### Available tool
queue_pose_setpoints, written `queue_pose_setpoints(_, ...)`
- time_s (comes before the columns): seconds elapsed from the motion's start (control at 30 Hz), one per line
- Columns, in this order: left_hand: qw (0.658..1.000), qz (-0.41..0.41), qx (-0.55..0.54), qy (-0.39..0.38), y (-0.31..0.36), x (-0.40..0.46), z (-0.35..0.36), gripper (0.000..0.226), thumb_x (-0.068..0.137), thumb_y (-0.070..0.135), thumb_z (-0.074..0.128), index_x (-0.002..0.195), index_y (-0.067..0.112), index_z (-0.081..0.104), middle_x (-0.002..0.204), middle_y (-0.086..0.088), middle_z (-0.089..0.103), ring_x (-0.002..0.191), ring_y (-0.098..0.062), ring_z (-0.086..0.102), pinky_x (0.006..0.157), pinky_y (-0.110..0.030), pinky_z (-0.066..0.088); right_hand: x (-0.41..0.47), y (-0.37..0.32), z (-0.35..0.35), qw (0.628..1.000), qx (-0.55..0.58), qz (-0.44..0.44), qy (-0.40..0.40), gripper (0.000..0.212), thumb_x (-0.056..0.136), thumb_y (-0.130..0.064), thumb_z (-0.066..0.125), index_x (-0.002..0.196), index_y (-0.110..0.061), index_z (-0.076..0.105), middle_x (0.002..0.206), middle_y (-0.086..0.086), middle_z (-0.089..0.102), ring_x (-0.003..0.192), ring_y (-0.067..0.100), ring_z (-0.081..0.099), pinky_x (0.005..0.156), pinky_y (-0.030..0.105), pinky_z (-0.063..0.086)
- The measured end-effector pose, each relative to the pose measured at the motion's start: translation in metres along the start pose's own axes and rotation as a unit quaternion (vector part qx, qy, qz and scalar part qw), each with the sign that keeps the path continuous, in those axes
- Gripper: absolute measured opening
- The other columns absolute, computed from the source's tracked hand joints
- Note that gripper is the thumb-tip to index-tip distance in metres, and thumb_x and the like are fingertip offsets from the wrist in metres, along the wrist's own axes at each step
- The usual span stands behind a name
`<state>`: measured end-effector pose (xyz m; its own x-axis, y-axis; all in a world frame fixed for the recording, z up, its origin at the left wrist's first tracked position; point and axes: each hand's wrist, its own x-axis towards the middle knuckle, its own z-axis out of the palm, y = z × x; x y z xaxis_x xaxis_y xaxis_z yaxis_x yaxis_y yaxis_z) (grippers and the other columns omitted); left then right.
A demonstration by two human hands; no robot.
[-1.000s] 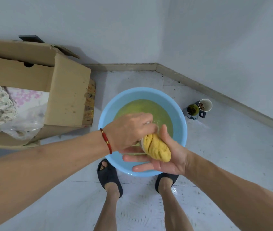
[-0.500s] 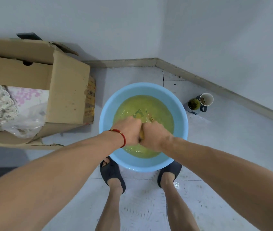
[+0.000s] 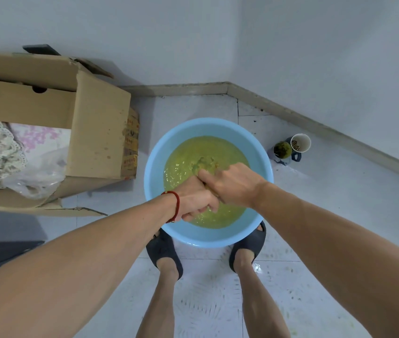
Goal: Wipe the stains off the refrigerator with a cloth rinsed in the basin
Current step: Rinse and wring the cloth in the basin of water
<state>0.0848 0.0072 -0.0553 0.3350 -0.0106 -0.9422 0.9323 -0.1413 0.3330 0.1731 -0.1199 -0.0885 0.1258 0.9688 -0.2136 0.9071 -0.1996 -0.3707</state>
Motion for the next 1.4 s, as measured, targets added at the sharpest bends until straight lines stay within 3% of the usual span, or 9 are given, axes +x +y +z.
queue_pose_setpoints(0.13, 0.999, -0.001, -0.036, -0.013, -0.002, -0.006, 0.000, 0.040, 0.081, -0.002, 0.066, 0.051, 0.021, 0.052, 0.051, 0.001, 0.026, 0.043, -0.015, 0.016, 0.048, -0.026, 0.013, 0.001, 0.001, -0.006, 1.000, -0.012, -0.022, 0.000, 0.027, 0.081, -0.012, 0.075, 0.102, -0.009, 0.057, 0.052, 0.001, 0.052, 0.036, 0.022, 0.041, 0.036, 0.026, 0.033)
queue_pose_setpoints(0.37, 0.996, 0.082, -0.015, -0.010, 0.003, -0.043, -0.021, 0.052, 0.076, 0.035, 0.089, 0.113, 0.014, 0.061, 0.072, 0.005, 0.051, 0.056, -0.011, 0.046, 0.050, -0.026, 0.042, -0.026, -0.031, -0.049, 0.957, 0.177, 0.223, -0.055, 0.043, 0.087, -0.031, 0.074, 0.120, -0.017, 0.049, 0.106, -0.002, 0.053, 0.085, 0.027, 0.059, 0.070, 0.037, 0.046)
queue_pose_setpoints(0.47, 0.984, 0.175, -0.044, -0.009, 0.018, -0.087, -0.042, 0.048, 0.076, 0.025, 0.090, 0.115, 0.015, 0.064, 0.098, -0.004, 0.064, 0.082, -0.013, 0.065, 0.076, -0.035, 0.062, -0.040, -0.046, -0.098, 0.905, 0.306, 0.291, -0.044, 0.046, 0.078, -0.049, 0.084, 0.105, -0.022, 0.058, 0.097, -0.007, 0.060, 0.086, 0.019, 0.062, 0.074, 0.035, 0.054)
queue_pose_setpoints(0.6, 0.949, 0.287, -0.125, 0.014, 0.044, -0.161, -0.061, 0.045, 0.074, 0.008, 0.087, 0.115, 0.017, 0.070, 0.108, -0.009, 0.061, 0.100, -0.021, 0.063, 0.088, -0.036, 0.060, -0.058, -0.076, -0.183, 0.801, 0.520, 0.297, -0.006, 0.035, 0.087, -0.049, 0.078, 0.103, -0.019, 0.070, 0.092, 0.008, 0.074, 0.077, 0.014, 0.070, 0.072, 0.029, 0.060)
queue_pose_setpoints(0.8, 0.861, 0.387, -0.314, -0.100, 0.086, -0.278, -0.090, 0.046, 0.075, -0.013, 0.075, 0.110, 0.016, 0.074, 0.129, -0.015, 0.063, 0.115, -0.033, 0.059, 0.095, -0.044, 0.056, -0.080, -0.127, -0.281, 0.589, 0.770, 0.229, 0.085, 0.046, 0.106, -0.037, 0.055, 0.137, -0.004, 0.060, 0.128, 0.031, 0.064, 0.113, 0.041, 0.062, 0.110, 0.067, 0.036)
queue_pose_setpoints(0.97, 0.880, 0.419, -0.220, -0.035, 0.111, -0.357, -0.104, 0.072, 0.084, -0.017, 0.069, 0.140, 0.027, 0.058, 0.128, -0.012, 0.067, 0.114, -0.024, 0.065, 0.098, -0.037, 0.056, -0.079, -0.172, -0.352, 0.677, 0.668, 0.242, 0.191, 0.030, 0.106, -0.020, 0.056, 0.134, -0.021, 0.068, 0.129, 0.009, 0.072, 0.122, 0.026, 0.067, 0.110, 0.050, 0.047)
queue_pose_setpoints(1.1, 0.875, 0.449, -0.172, 0.059, 0.127, -0.401, -0.107, 0.053, 0.083, -0.003, 0.077, 0.131, 0.019, 0.065, 0.119, -0.007, 0.075, 0.115, -0.027, 0.070, 0.094, -0.036, 0.058, -0.061, -0.214, -0.401, 0.731, 0.572, 0.219, 0.302, 0.028, 0.099, -0.026, 0.071, 0.127, -0.024, 0.067, 0.117, -0.001, 0.077, 0.111, 0.017, 0.072, 0.097, 0.039, 0.057)
queue_pose_setpoints(1.3, 0.809, 0.498, -0.113, 0.290, 0.122, -0.429, -0.135, 0.032, 0.094, 0.005, 0.069, 0.112, 0.031, 0.074, 0.107, 0.011, 0.076, 0.100, -0.011, 0.070, 0.083, -0.034, 0.058, -0.066, -0.222, -0.434, 0.640, 0.584, 0.261, 0.426, 0.020, 0.103, -0.007, 0.060, 0.116, -0.015, 0.073, 0.105, 0.019, 0.076, 0.106, 0.042, 0.070, 0.096, 0.060, 0.057)
queue_pose_setpoints(1.4, 0.804, 0.450, -0.239, 0.308, 0.113, -0.430, -0.152, 0.031, 0.093, -0.001, 0.067, 0.104, 0.028, 0.068, 0.102, -0.010, 0.073, 0.085, -0.021, 0.065, 0.068, -0.034, 0.053, -0.079, -0.215, -0.450, 0.556, 0.652, 0.287, 0.428, 0.023, 0.105, -0.008, 0.055, 0.119, -0.015, 0.071, 0.115, 0.021, 0.074, 0.110, 0.036, 0.072, 0.089, 0.059, 0.061)
